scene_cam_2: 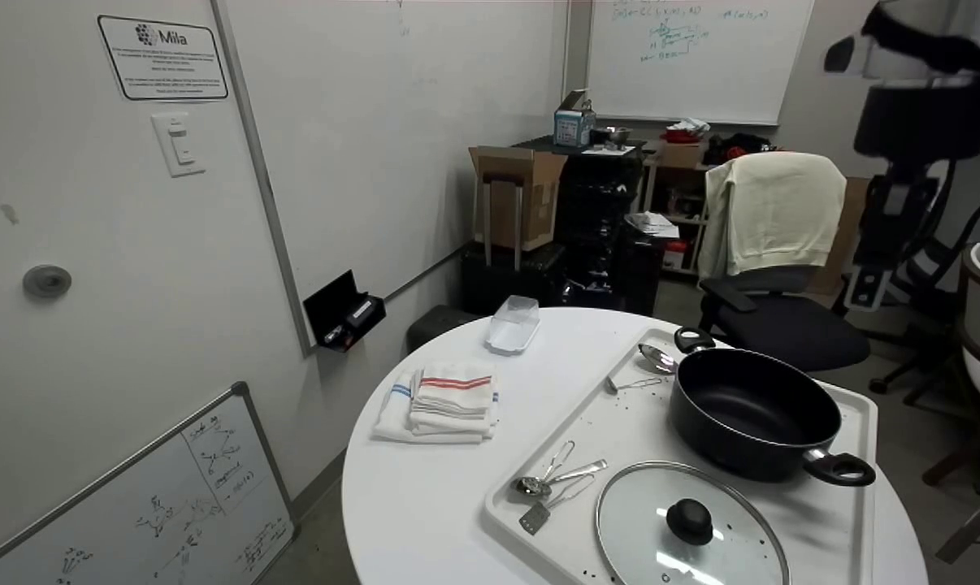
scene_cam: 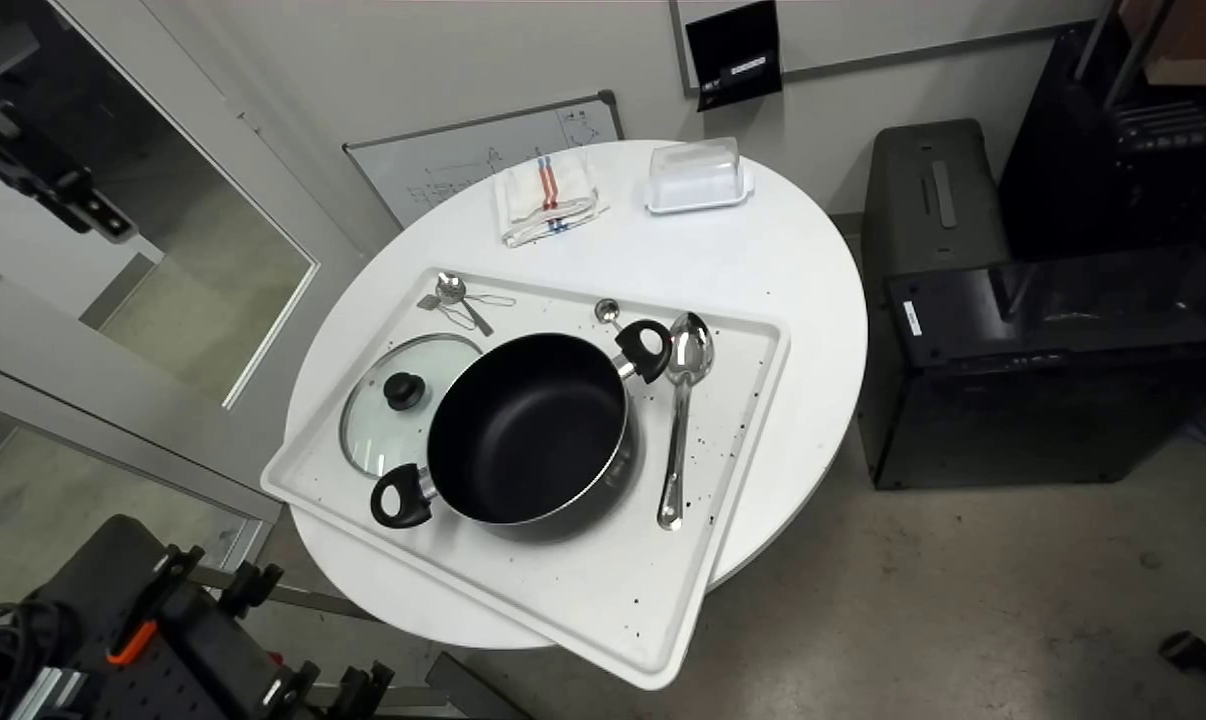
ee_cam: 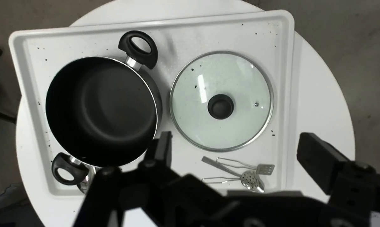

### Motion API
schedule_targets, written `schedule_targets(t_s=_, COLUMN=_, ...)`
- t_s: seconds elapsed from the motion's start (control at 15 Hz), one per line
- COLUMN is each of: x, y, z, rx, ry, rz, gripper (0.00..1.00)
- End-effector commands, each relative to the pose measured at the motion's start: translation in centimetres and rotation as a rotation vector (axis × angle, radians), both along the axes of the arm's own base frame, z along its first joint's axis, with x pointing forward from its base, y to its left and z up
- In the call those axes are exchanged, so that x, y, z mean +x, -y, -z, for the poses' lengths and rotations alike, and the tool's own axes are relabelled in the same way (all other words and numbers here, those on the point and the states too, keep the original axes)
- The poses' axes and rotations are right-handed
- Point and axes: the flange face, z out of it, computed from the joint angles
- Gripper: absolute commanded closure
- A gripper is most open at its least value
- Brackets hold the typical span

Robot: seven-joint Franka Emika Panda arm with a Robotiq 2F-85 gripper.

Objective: Put the glass lid on the black pot

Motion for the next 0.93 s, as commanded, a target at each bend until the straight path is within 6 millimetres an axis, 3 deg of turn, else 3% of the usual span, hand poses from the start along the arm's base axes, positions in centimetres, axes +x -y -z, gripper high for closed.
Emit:
schedule_targets(t_s=0.0, x=1.8, y=0.3, z=4.7, rx=-0.006, ry=-0.043, rz=-0.058, gripper=0.00)
schedule_targets(t_s=0.47, x=3.9, y=0.3, z=14.1, rx=-0.009, ry=-0.084, rz=-0.115, gripper=0.00)
schedule_targets(t_s=0.87, x=5.8, y=-0.5, z=20.7, rx=0.018, ry=-0.106, rz=-0.117, gripper=0.00)
